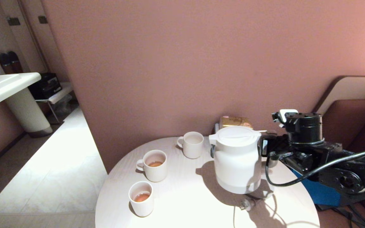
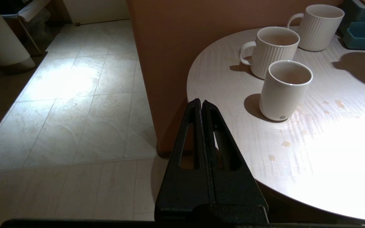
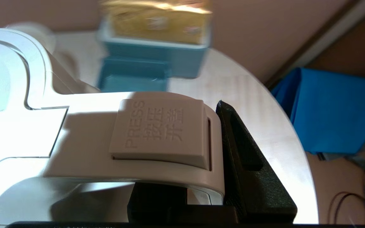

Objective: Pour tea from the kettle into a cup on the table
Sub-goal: Put down the kettle on the table

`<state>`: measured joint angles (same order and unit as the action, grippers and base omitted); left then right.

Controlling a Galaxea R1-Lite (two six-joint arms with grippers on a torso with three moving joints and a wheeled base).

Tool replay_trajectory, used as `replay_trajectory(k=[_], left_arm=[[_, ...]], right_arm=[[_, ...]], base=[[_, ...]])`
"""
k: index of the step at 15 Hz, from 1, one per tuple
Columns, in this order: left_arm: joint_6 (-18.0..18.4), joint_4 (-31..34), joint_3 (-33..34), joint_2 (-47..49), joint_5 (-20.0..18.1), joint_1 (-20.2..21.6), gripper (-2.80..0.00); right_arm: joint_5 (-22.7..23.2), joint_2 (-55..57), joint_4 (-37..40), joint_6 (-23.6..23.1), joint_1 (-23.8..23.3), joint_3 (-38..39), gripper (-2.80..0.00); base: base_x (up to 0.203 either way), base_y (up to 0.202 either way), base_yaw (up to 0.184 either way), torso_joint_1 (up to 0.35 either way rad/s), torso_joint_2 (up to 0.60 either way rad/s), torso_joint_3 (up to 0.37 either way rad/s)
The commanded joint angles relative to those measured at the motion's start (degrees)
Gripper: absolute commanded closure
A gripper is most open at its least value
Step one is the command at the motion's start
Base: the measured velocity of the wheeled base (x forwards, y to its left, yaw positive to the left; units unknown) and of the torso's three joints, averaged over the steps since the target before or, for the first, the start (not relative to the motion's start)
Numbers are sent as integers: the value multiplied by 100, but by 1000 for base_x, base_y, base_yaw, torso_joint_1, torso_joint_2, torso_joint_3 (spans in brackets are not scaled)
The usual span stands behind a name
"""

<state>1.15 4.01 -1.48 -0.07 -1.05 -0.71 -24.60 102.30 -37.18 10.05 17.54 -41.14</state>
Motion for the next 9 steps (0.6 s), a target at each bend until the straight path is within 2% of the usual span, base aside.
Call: replay_trajectory(k=[1, 5, 9], left_arm=[[0, 3, -2, 7, 0, 0, 0], [0, 3, 5, 7, 0, 0, 0], [0, 3, -1, 7, 0, 0, 0]], right_arm=[[288, -28, -356, 15, -374, 331, 0], [929, 311, -1440, -9, -1227, 799, 0], [1388, 996, -2605, -166, -1633, 1189, 0]], base=[[0, 0, 0, 0, 0, 0], [0, 0, 0, 0, 0, 0], [0, 0, 0, 0, 0, 0]])
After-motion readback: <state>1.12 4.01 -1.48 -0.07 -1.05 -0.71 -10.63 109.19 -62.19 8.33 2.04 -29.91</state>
